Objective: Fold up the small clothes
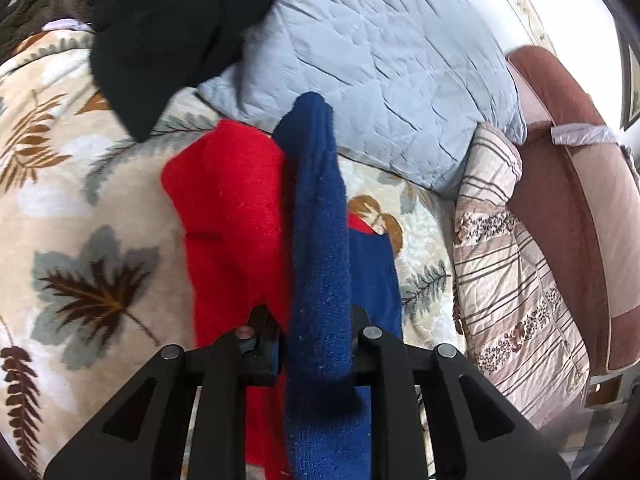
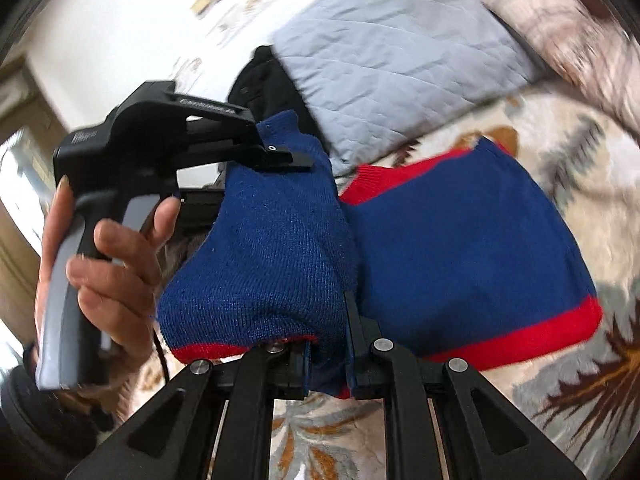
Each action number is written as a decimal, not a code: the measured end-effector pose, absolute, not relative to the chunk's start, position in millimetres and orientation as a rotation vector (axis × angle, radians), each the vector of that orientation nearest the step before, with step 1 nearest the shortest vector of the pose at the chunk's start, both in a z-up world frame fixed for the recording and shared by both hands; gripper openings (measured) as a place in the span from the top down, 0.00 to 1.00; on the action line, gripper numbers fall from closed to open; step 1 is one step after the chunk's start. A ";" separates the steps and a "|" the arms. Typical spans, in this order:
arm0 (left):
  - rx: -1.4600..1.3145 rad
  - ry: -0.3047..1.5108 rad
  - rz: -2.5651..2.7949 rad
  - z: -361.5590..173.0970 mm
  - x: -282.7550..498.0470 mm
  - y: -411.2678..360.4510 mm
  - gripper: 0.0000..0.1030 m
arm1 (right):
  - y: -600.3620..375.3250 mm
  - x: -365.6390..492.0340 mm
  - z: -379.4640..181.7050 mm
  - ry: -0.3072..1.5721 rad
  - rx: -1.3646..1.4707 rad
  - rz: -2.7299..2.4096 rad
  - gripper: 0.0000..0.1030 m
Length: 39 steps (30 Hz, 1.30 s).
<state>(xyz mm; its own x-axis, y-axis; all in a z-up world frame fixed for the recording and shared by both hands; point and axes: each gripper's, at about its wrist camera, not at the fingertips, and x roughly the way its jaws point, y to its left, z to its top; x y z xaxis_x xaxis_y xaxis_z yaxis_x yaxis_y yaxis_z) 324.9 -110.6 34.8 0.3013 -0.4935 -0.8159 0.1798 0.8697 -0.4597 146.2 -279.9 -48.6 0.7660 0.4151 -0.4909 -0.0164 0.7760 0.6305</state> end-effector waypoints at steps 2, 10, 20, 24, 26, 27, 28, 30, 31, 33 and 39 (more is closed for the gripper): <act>-0.294 1.195 -0.469 29.9 325.6 -126.1 0.84 | -291.0 143.7 -53.2 0.669 0.707 0.239 0.88; -0.245 1.246 -0.494 5.8 325.3 -181.8 0.84 | -333.3 138.5 -76.2 0.700 0.906 0.198 0.88; -0.120 1.285 -0.462 -24.1 325.5 -230.1 0.74 | -372.9 145.4 -120.1 0.782 1.209 0.189 0.86; -0.070 1.264 -0.475 -16.3 321.7 -238.7 0.65 | -379.2 148.1 -132.4 0.806 1.285 0.180 0.71; -0.110 1.246 -0.503 -8.6 320.9 -233.4 0.60 | -380.8 146.3 -133.4 0.806 1.295 0.179 0.70; -0.145 1.234 -0.512 -3.0 320.5 -227.5 0.59 | -381.3 144.2 -132.2 0.803 1.291 0.175 0.69; -0.176 1.222 -0.516 2.3 320.7 -221.0 0.57 | -382.3 142.3 -130.3 0.799 1.286 0.171 0.69; -0.209 1.201 -0.506 11.2 321.9 -210.1 0.56 | -385.9 138.6 -126.1 0.784 1.277 0.159 0.68; -0.222 1.188 -0.499 15.8 322.6 -203.9 0.56 | -388.2 135.6 -122.9 0.772 1.267 0.146 0.68; -0.236 1.167 -0.484 23.5 324.3 -189.5 0.56 | -396.9 127.5 -115.2 0.737 1.250 0.102 0.68; -0.211 1.151 -0.403 13.5 317.4 -142.2 0.55 | -431.1 118.3 -75.3 0.535 1.131 0.035 0.68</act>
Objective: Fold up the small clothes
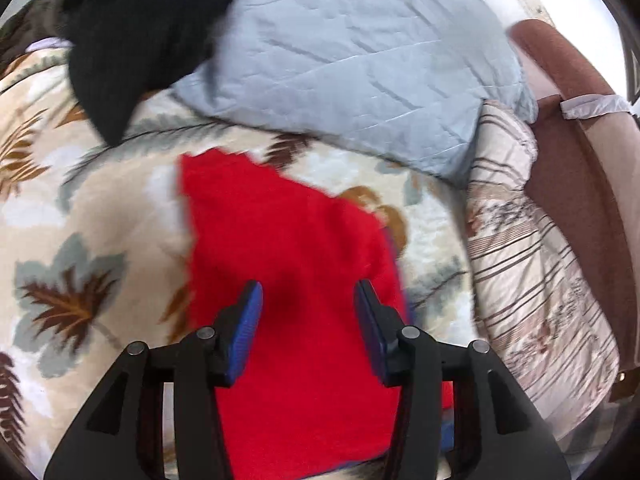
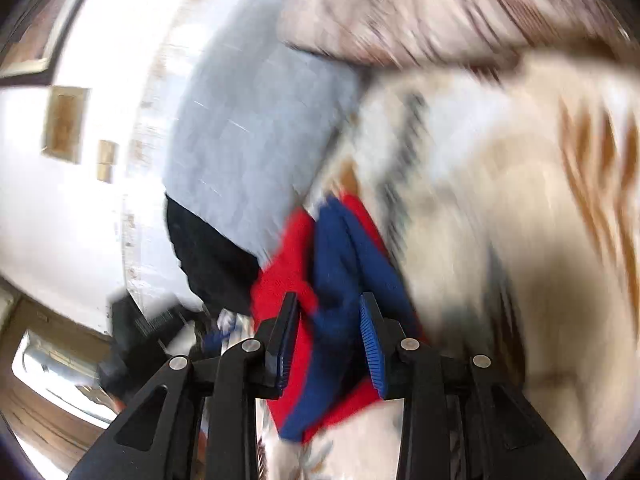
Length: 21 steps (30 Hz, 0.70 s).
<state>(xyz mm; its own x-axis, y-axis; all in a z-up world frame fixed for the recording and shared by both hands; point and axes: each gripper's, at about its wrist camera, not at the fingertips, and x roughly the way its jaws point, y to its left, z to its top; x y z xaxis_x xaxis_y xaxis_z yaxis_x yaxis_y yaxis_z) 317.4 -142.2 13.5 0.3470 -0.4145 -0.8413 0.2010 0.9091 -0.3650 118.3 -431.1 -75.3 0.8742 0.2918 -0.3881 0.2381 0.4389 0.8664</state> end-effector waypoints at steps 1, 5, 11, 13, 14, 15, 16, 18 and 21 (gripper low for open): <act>-0.210 1.148 -0.391 8.3 313.6 -135.3 0.55 | -432.8 127.2 -66.2 0.513 1.077 0.050 0.68; -0.292 1.174 -0.365 -18.4 299.6 -103.6 0.55 | -429.3 172.4 -53.0 0.537 0.971 0.148 0.68; -0.367 1.201 -0.399 -34.0 291.2 -85.8 0.52 | -405.8 236.5 -82.7 0.753 0.897 0.219 0.69; -0.335 1.181 -0.410 -29.0 291.8 -85.7 0.52 | -395.9 248.5 -88.1 0.786 0.864 0.260 0.71; -0.319 1.168 -0.414 -27.0 291.9 -85.5 0.52 | -392.2 251.9 -88.4 0.799 0.838 0.266 0.74; -0.310 1.158 -0.419 -26.1 292.1 -85.9 0.52 | -387.1 254.0 -87.3 0.804 0.794 0.255 0.82; -0.306 1.159 -0.421 -27.2 292.8 -86.7 0.52 | -380.1 254.9 -84.6 0.801 0.727 0.243 0.87; -0.308 1.166 -0.427 -31.5 294.2 -89.3 0.52 | -374.8 249.7 -77.5 0.775 0.654 0.226 0.89; -0.314 1.152 -0.422 -34.8 291.9 -91.0 0.51 | -380.3 236.2 -58.7 0.675 0.644 0.204 0.90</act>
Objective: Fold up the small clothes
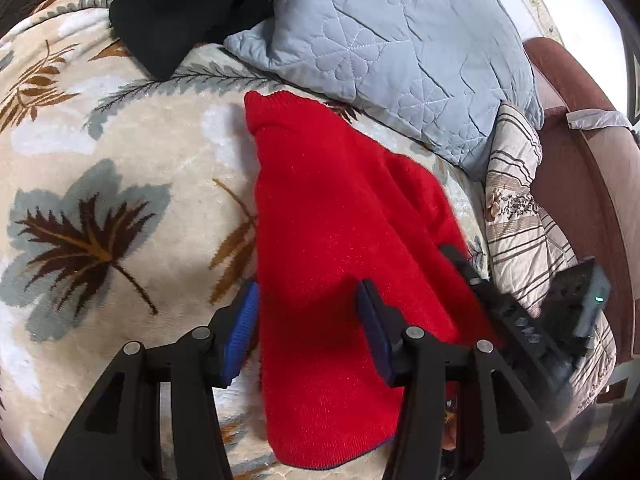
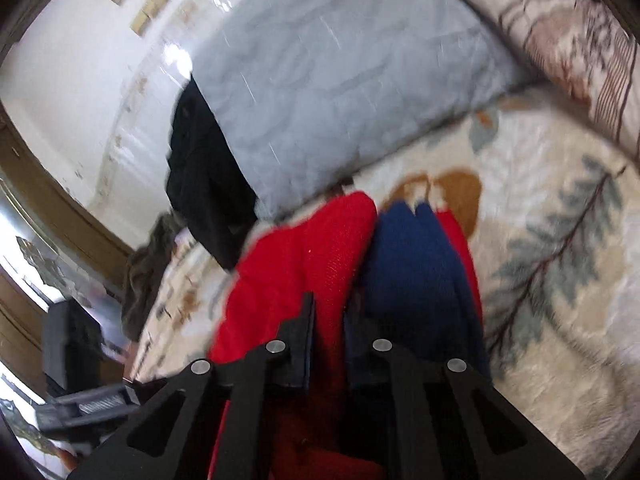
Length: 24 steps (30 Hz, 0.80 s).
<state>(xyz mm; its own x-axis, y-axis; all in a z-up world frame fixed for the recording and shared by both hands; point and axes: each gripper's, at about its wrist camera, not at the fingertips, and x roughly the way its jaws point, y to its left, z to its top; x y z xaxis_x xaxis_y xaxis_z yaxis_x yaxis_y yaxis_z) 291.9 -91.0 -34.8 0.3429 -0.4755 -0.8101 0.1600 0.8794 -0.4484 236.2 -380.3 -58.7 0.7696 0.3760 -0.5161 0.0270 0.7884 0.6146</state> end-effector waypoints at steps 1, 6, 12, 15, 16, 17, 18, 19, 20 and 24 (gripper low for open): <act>-0.308 1.145 -0.416 -34.8 290.5 -91.8 0.48 | -381.4 234.9 -54.8 0.651 0.638 0.191 0.90; -0.180 1.086 -0.377 -30.1 282.6 -105.1 0.37 | -394.3 236.1 -61.7 0.648 0.613 0.082 0.91; -0.124 1.077 -0.349 -32.1 279.2 -115.3 0.33 | -414.7 243.8 -99.2 0.725 0.712 0.035 0.91; -0.093 1.059 -0.316 -27.7 275.0 -118.4 0.33 | -415.3 237.5 -91.3 0.716 0.714 0.074 0.90; -0.086 1.057 -0.307 -26.8 273.9 -118.5 0.33 | -415.3 235.5 -89.3 0.717 0.715 0.082 0.90; -0.082 1.056 -0.302 -25.7 273.1 -118.3 0.33 | -416.2 232.4 -87.3 0.715 0.721 0.095 0.88; -0.079 1.054 -0.296 -24.6 272.1 -117.6 0.33 | -418.0 228.6 -85.1 0.716 0.728 0.108 0.85; -0.072 1.050 -0.288 -23.1 270.5 -116.9 0.33 | -419.3 224.8 -82.4 0.722 0.733 0.121 0.85; -0.065 1.047 -0.280 -21.9 269.1 -116.7 0.33 | -420.6 220.7 -80.5 0.725 0.736 0.137 0.85; -0.046 1.033 -0.260 -17.1 261.5 -118.6 0.34 | -423.6 202.2 -73.1 0.724 0.761 0.281 0.74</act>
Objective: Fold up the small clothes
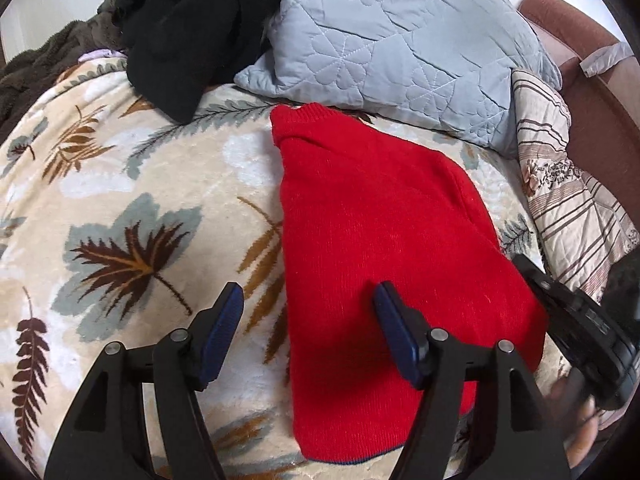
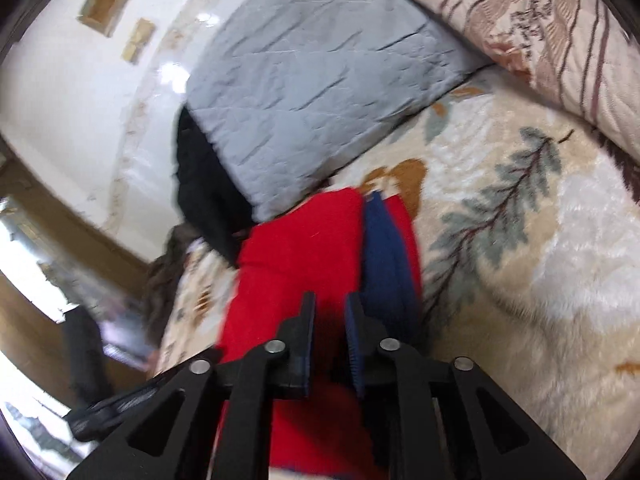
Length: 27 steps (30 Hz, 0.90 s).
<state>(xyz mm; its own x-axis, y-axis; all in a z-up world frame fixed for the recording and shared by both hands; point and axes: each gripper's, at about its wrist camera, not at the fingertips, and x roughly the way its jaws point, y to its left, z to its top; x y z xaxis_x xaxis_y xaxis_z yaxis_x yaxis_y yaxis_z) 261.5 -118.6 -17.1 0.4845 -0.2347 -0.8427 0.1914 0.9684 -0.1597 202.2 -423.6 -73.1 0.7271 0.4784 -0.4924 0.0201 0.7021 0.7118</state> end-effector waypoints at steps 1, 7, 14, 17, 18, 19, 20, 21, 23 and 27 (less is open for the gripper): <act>-0.042 1.029 -0.255 -16.1 259.4 -118.9 0.34 | -422.4 199.4 -72.8 0.739 0.758 0.313 0.70; -0.027 1.027 -0.240 -13.2 250.0 -120.9 0.34 | -409.2 188.8 -68.9 0.771 0.663 0.368 0.88; -0.038 1.032 -0.255 -9.6 235.0 -115.6 0.33 | -411.5 174.1 -50.8 0.707 0.600 0.323 0.93; -0.052 1.089 -0.250 -31.6 235.3 -111.9 0.26 | -405.5 187.9 -83.0 0.855 0.501 0.207 0.94; -0.048 1.109 -0.255 -37.8 237.1 -112.8 0.25 | -403.0 190.2 -90.0 0.883 0.482 0.191 0.93; -0.048 1.131 -0.264 -43.8 238.4 -113.5 0.24 | -403.8 190.1 -92.0 0.884 0.486 0.186 0.93; -0.057 1.137 -0.271 -44.2 238.2 -112.8 0.24 | -407.1 188.3 -86.7 0.869 0.510 0.192 0.92; -0.068 1.133 -0.276 -41.3 237.0 -111.3 0.24 | -411.2 185.8 -79.9 0.846 0.537 0.207 0.87; -0.096 1.113 -0.301 -31.2 233.5 -107.0 0.25 | -417.1 176.9 -63.9 0.771 0.587 0.253 0.87; -0.124 1.112 -0.306 -33.6 232.4 -103.2 0.25 | -404.7 175.7 -62.0 0.751 0.553 0.355 0.88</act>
